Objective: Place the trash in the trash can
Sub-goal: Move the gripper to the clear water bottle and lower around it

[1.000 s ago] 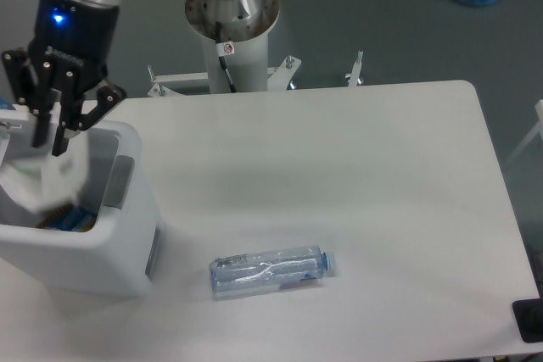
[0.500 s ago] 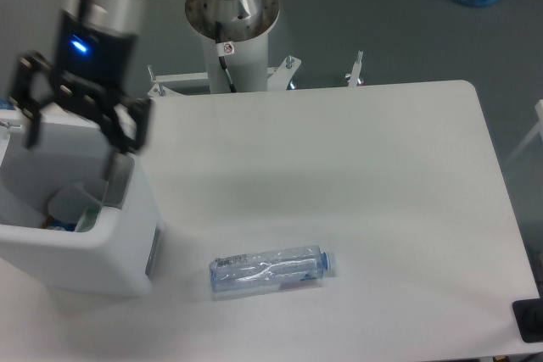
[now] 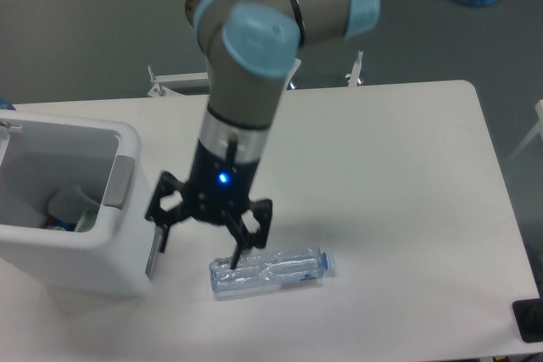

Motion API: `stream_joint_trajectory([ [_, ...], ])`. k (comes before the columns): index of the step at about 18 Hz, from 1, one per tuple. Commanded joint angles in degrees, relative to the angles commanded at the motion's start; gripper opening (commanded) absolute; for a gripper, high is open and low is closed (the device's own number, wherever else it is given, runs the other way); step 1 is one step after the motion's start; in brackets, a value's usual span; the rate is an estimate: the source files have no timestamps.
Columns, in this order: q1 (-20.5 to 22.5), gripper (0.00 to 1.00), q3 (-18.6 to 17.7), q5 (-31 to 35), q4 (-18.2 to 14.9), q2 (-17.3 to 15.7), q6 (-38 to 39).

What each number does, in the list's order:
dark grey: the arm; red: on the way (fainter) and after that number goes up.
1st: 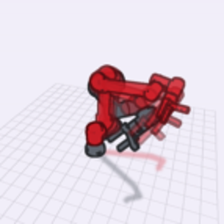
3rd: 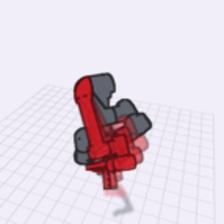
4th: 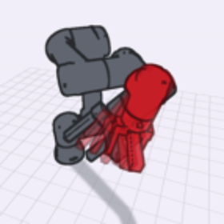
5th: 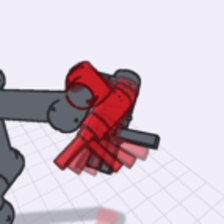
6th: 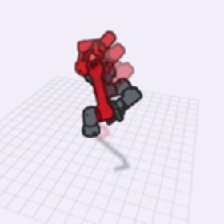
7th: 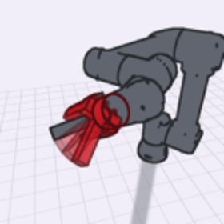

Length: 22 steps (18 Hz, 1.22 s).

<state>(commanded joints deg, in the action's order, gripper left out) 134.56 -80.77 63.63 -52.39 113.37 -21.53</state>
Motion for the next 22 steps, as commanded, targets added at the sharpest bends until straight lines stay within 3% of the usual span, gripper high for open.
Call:
stream_joint_trajectory([
  [3, 0.09, 1.00, -0.17, 2.01, 0.18, 1.41, 0.09],
  [6, 0.00, 1.00, -0.09, 10.87, 0.27, 3.34, -0.87],
  [9, -0.17, 1.00, -1.84, 15.37, -0.35, 4.57, -14.88],
  [14, -1.23, 1.00, -7.19, 15.73, -0.61, 4.67, -35.21],
  [18, -1.49, 0.95, -8.70, 15.65, -0.52, 4.93, -45.67],
  [22, -1.67, 0.98, -8.97, 15.73, -0.44, 5.45, -52.55],
])
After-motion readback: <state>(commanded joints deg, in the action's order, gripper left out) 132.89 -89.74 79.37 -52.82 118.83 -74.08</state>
